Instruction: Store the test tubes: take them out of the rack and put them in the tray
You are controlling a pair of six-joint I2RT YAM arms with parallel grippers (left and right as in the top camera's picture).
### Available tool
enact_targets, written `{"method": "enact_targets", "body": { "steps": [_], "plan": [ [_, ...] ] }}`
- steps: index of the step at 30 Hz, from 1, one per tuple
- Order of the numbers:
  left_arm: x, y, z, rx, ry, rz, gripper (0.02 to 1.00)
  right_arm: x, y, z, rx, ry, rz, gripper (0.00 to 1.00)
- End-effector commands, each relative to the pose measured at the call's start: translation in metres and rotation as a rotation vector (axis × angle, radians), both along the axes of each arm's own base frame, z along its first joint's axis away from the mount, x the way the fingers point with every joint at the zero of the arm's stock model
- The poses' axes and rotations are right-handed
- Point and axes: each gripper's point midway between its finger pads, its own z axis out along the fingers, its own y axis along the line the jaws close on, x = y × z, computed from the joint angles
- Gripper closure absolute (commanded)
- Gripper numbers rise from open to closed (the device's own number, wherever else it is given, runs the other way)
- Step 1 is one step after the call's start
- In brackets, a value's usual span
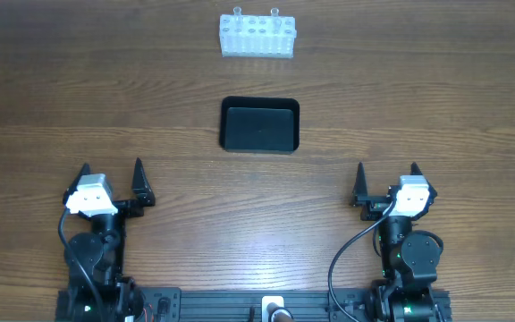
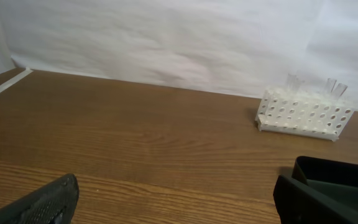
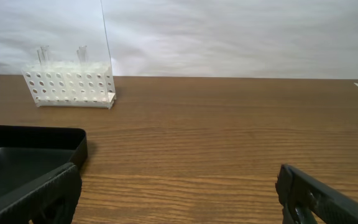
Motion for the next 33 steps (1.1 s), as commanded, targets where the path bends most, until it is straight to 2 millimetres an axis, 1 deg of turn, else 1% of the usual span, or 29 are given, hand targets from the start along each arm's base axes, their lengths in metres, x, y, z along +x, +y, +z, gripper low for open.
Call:
{"method": "enact_targets", "body": {
  "steps": [1, 31, 33],
  "plan": [
    [-0.0002, 0.0010, -0.0001, 0.018, -0.003, 0.002, 0.020, -0.0002, -0.0002, -0.0015, 0.003, 0.000, 0.003, 0.007],
    [-0.0001, 0.0011, -0.0004, 0.018, -0.002, 0.003, 0.023, -0.0002, -0.0002, -0.0015, 0.003, 0.000, 0.003, 0.007],
    [-0.0003, 0.0033, 0.0000, 0.019, -0.003, 0.016, 0.023, -0.0002, -0.0001, -0.0015, 0.003, 0.000, 0.003, 0.007]
  ]
}}
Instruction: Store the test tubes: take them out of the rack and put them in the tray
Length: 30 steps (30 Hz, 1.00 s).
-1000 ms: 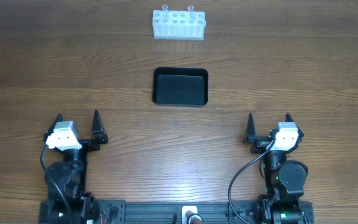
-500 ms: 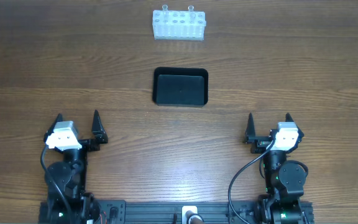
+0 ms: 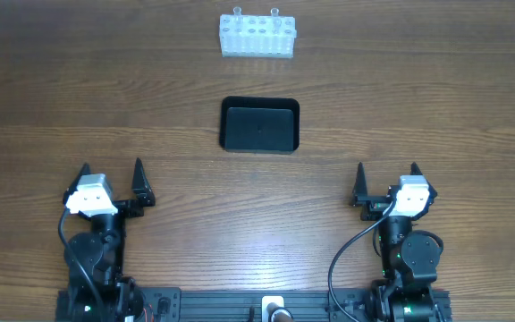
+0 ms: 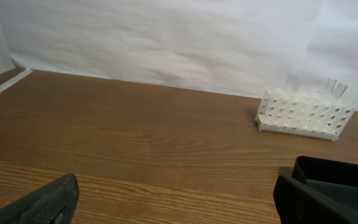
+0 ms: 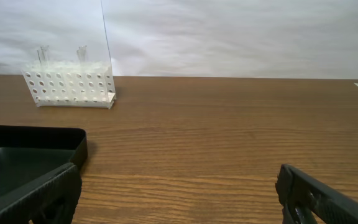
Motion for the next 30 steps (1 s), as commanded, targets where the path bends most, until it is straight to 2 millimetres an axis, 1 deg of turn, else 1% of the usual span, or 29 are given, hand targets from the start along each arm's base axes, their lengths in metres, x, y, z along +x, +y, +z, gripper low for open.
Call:
{"method": "enact_targets", "body": {
  "steps": [1, 8, 11, 16, 19, 23, 26, 30],
  "plan": [
    [0.000, 0.004, 0.000, 0.019, -0.003, 0.017, 0.020, 0.000, 0.000, -0.001, 0.004, 0.000, 0.003, 0.009],
    [0.000, 0.003, 0.001, 0.019, -0.006, 0.015, 0.023, 0.000, 0.000, -0.001, 0.004, 0.000, 0.003, 0.007],
    [0.000, 0.003, 0.010, 0.020, -0.041, 0.014, 0.020, 0.000, 0.000, -0.001, 0.004, 0.000, 0.003, 0.007],
    [0.001, 0.003, 0.027, 0.024, -0.038, 0.014, 0.020, 0.000, 0.000, -0.001, 0.004, 0.000, 0.003, 0.009],
    [0.005, 0.002, 0.046, 0.024, -0.028, 0.011, 0.020, 0.000, 0.000, -0.001, 0.004, 0.000, 0.003, 0.007],
    [0.015, -0.002, 0.081, 0.023, -0.018, -0.007, 0.020, 0.000, 0.000, -0.001, 0.004, 0.000, 0.003, 0.007],
    [0.028, -0.010, 0.111, 0.023, -0.017, -0.035, 0.020, 0.000, 0.000, -0.001, 0.004, 0.000, 0.003, 0.009],
    [0.053, -0.024, 0.150, 0.022, -0.010, -0.083, 0.023, 0.000, 0.000, -0.001, 0.004, 0.000, 0.003, 0.007]
  ]
}}
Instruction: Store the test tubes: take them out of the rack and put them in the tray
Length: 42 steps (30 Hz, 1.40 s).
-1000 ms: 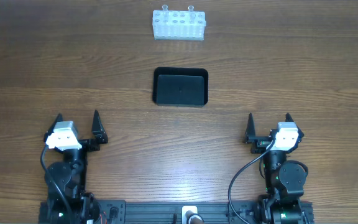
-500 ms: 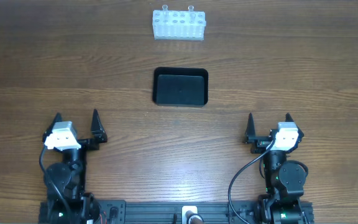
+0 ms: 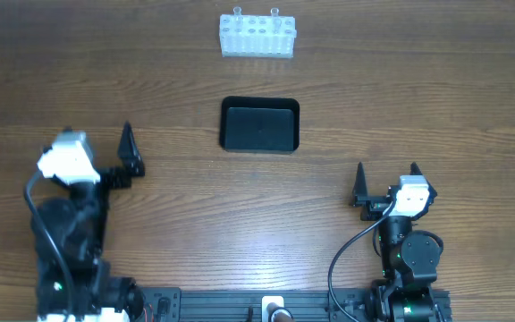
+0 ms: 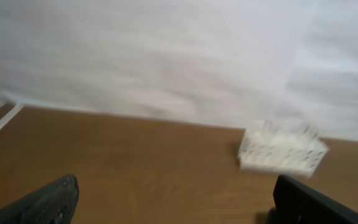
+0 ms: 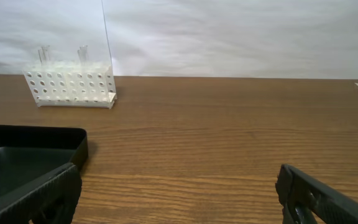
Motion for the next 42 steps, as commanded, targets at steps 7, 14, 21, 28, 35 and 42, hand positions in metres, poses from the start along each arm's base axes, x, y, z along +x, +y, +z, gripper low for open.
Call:
{"method": "enact_targets", "body": {
  "steps": [7, 14, 21, 28, 35, 42],
  "plan": [
    [0.071, -0.054, 0.093, 0.014, -0.012, -0.146, 0.023, 0.000, -0.001, -0.001, 0.003, 0.000, 0.001, 0.007],
    [0.120, -0.102, 0.097, -0.008, 0.077, -0.233, 0.020, 0.000, -0.001, -0.001, 0.004, 0.000, 0.000, 0.007],
    [0.172, -0.136, 0.060, -0.084, 0.294, -0.239, 0.023, 0.000, -0.001, -0.001, 0.003, 0.000, 0.000, 0.007],
    [0.219, -0.172, 0.010, -0.062, 0.460, -0.183, 0.023, 0.000, -0.001, -0.001, 0.003, 0.000, 0.000, 0.009],
    [0.265, -0.215, -0.031, -0.037, 0.513, -0.216, 0.023, 0.000, -0.001, -0.001, 0.003, 0.000, 0.001, 0.007],
    [0.305, -0.230, -0.070, -0.021, 0.546, -0.199, 0.023, 0.000, -0.001, -0.001, 0.003, 0.000, 0.000, 0.009]
  ]
}}
